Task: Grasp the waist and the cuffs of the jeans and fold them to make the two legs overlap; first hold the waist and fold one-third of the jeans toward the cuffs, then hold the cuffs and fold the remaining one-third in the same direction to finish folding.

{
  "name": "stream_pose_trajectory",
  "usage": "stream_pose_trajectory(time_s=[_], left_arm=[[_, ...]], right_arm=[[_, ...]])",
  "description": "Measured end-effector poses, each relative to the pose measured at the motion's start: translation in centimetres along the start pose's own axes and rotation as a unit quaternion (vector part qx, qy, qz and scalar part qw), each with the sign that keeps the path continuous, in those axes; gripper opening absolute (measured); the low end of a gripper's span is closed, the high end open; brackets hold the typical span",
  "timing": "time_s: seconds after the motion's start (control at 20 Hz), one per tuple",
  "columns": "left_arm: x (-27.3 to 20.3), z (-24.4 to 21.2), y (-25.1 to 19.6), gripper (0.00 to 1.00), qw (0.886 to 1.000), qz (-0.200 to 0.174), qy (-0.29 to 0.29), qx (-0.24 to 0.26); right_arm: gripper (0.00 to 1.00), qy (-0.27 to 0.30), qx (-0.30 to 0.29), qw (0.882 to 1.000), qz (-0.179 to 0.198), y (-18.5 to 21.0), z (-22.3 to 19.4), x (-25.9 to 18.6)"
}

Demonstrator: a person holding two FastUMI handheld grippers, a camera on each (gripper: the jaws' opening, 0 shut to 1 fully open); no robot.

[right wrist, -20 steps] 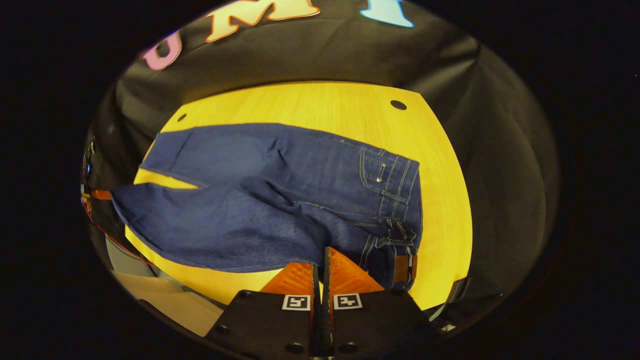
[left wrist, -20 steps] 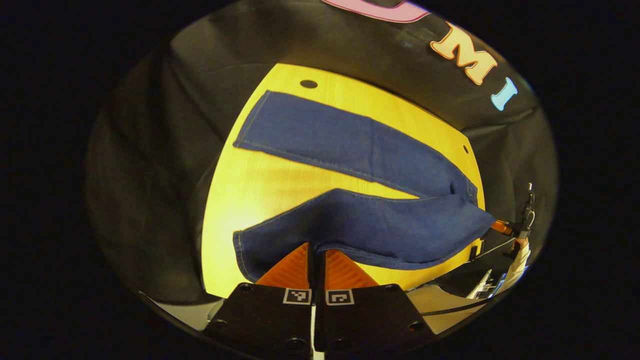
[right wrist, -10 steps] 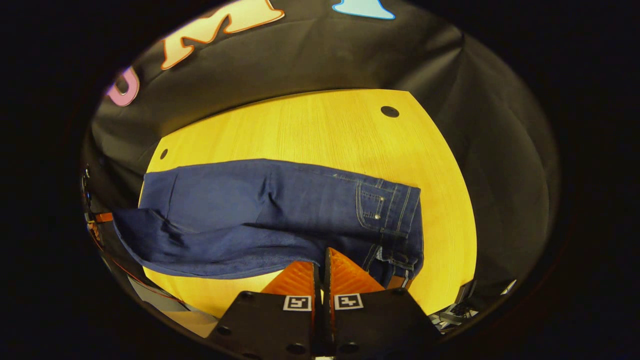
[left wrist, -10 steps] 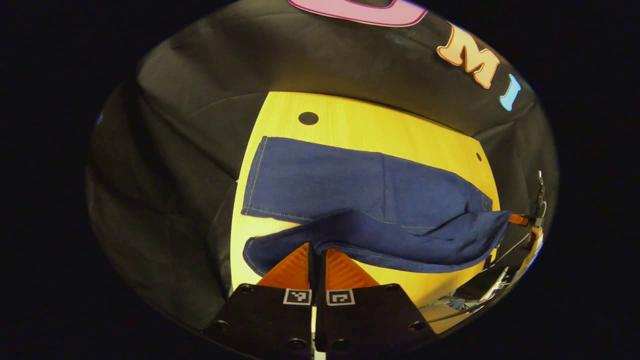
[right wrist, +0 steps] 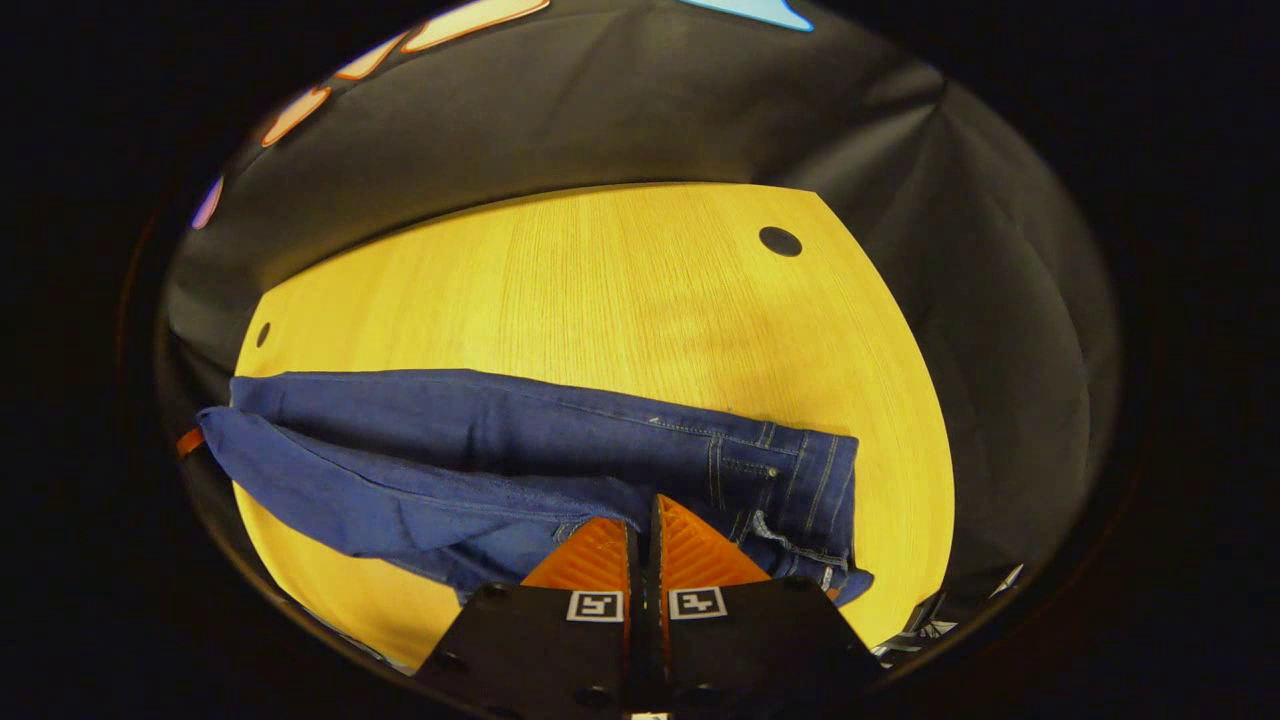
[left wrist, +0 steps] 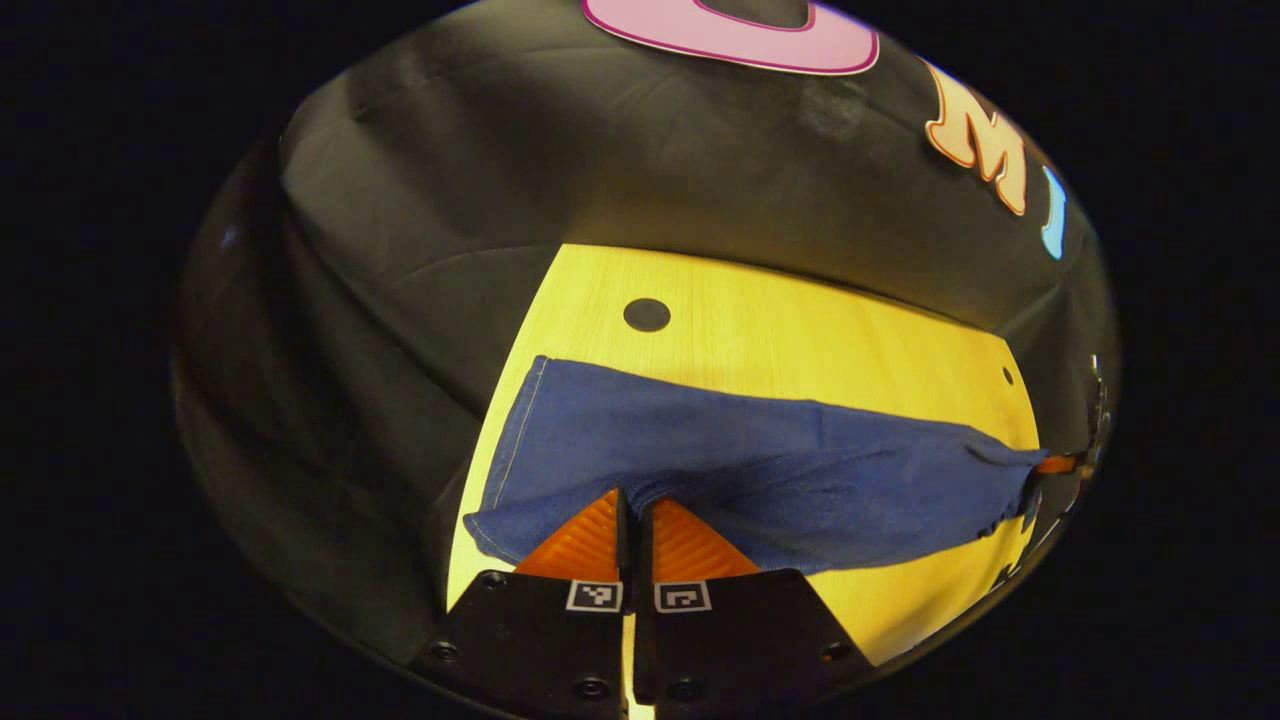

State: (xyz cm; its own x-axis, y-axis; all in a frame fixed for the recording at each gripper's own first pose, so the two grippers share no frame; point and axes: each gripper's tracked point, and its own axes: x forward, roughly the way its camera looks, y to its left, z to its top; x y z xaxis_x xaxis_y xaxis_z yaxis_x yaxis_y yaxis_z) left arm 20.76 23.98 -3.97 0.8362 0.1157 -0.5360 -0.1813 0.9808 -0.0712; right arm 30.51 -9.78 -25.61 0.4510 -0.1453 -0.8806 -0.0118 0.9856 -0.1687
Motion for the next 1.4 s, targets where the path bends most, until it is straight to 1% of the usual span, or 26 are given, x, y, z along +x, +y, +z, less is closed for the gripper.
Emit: stream_pose_trajectory(time_s=[0.1,0.15,0.2,0.3,0.35,0.4,0.45,0.5,0.55,0.6,0.65,0.7,0.75,0.85,0.95,1.0,1.05,1.2,1.25,1.3,1.35,1.4], left_arm=[[1.8,0.5,-0.1,0.00,1.000,0.007,-0.019,-0.008],[2.4,0.4,0.1,0.00,1.000,0.012,-0.021,-0.008],[3.4,0.2,0.1,0.00,1.000,0.020,-0.017,-0.006],[5.1,0.2,0.1,0.00,0.999,0.034,-0.011,0.000],[5.6,0.3,0.3,0.02,0.999,0.041,-0.013,0.004],[6.0,0.4,0.3,0.04,0.999,0.045,-0.016,0.009],[6.1,0.6,0.1,0.11,0.999,0.043,-0.020,0.013],[5.9,1.0,0.1,0.15,0.998,0.048,-0.030,0.016],[6.1,1.5,0.4,0.36,0.998,0.053,-0.043,0.017],[5.6,2.2,0.7,0.58,0.996,0.059,-0.058,0.017],[5.0,3.1,1.4,0.79,0.994,0.075,-0.081,0.018],[4.3,4.1,2.0,1.00,0.990,0.088,-0.105,0.018],[3.3,5.2,2.6,0.96,0.987,0.098,-0.130,0.018],[0.5,6.7,2.4,0.96,0.978,0.102,-0.184,0.009],[-2.0,6.7,1.7,0.96,0.973,0.090,-0.213,-0.006],[-2.5,6.7,1.9,0.96,0.972,0.083,-0.218,-0.012],[-3.1,6.8,2.0,0.96,0.973,0.077,-0.218,-0.017],[-1.8,6.5,2.9,0.96,0.973,0.076,-0.217,-0.033],[-1.7,6.5,3.2,1.00,0.971,0.080,-0.220,-0.045],[-1.6,6.8,3.1,0.97,0.970,0.077,-0.222,-0.060],[-2.1,6.9,3.1,0.97,0.969,0.076,-0.224,-0.073],[-2.2,6.9,3.1,0.95,0.968,0.073,-0.224,-0.090]], right_arm=[[0.03,-0.008,-0.005,1.000,-0.013,0.2,0.4,1.4],[0.00,-0.010,-0.007,1.000,-0.016,0.4,0.5,2.1],[0.02,-0.009,-0.010,1.000,-0.015,0.5,0.4,2.7],[0.03,-0.010,-0.013,1.000,-0.011,0.7,0.4,3.4],[0.04,-0.017,-0.012,1.000,-0.009,0.4,0.8,3.7],[0.19,-0.024,-0.004,1.000,-0.005,0.3,1.4,4.1],[0.34,-0.033,0.005,0.999,-0.007,-0.1,1.9,3.6],[0.49,-0.047,0.015,0.999,-0.007,-0.8,2.6,3.3],[0.64,-0.063,0.029,0.998,-0.002,-1.1,3.7,2.6],[0.79,-0.085,0.042,0.995,-0.007,-1.9,4.7,1.8],[0.94,-0.114,0.054,0.992,-0.011,-3.1,5.9,1.0],[1.00,-0.138,0.067,0.988,-0.014,-4.2,6.8,-0.1],[1.00,-0.156,0.078,0.984,-0.017,-5.3,7.8,-1.1],[1.00,-0.179,0.097,0.979,-0.028,-7.7,8.6,-3.8],[1.00,-0.186,0.121,0.974,-0.035,-9.8,7.4,-6.8],[1.00,-0.181,0.133,0.974,-0.039,-10.7,6.4,-7.2],[1.00,-0.171,0.143,0.974,-0.038,-11.7,4.8,-6.8],[1.00,-0.136,0.177,0.974,-0.041,-14.3,-0.1,-5.2],[0.99,-0.124,0.190,0.973,-0.041,-14.9,-2.2,-5.1],[1.00,-0.114,0.205,0.971,-0.038,-15.5,-3.5,-4.6],[1.00,-0.107,0.223,0.968,-0.033,-16.3,-4.7,-3.9],[1.00,-0.100,0.239,0.966,-0.025,-16.6,-5.4,-3.4]])
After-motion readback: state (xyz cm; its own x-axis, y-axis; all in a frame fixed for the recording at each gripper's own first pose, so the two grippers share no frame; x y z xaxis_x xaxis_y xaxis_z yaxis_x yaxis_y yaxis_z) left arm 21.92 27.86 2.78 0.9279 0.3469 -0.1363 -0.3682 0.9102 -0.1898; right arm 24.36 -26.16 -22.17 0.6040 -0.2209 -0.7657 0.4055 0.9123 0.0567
